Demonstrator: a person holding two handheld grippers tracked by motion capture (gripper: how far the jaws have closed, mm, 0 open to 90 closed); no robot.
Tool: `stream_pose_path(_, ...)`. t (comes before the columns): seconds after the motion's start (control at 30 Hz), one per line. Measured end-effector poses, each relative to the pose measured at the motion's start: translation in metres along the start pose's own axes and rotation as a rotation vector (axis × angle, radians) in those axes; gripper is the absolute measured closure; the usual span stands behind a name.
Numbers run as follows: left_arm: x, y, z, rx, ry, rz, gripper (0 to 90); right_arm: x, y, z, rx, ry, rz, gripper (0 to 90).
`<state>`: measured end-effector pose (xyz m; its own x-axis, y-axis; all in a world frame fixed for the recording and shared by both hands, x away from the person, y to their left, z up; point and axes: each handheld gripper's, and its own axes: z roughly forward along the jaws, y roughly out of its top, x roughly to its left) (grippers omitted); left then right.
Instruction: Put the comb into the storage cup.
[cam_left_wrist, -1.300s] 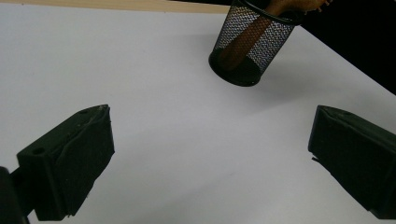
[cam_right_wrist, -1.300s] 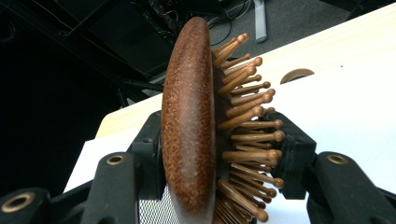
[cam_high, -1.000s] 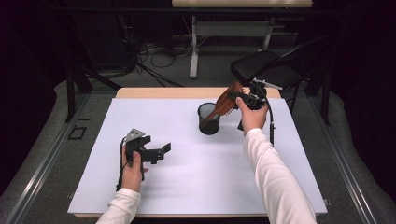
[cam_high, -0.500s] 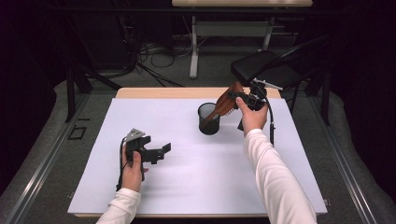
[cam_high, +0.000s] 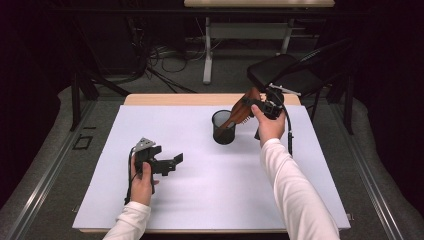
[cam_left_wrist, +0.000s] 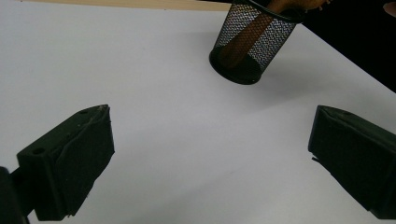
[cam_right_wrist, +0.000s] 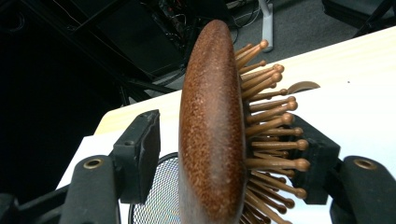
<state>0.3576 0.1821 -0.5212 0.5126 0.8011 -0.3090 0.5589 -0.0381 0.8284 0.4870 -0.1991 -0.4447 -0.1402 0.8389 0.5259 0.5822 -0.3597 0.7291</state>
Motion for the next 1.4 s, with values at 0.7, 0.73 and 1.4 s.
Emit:
stream_pose_path(0.7,0.0001,0.0001,-0.0003,0.001,-0.002,-0.002,0.3,-0.0026,0.0022,-0.0009,-0.004,-0.031,-0.012,12.8)
stream_pose_path(0.73,0.0001,0.0001,-0.0002,0.001,-0.002,-0.003,0.3,-0.003,0.0023,-0.001,0.003,-0.038,-0.02,11.8)
stream_pose_path(1.4,0.0003,0.0003,-0.0005,-0.001,-0.003,-0.003,0.3,-0.0036,0.0049,-0.0067,0.033,-0.017,-0.083,0.0)
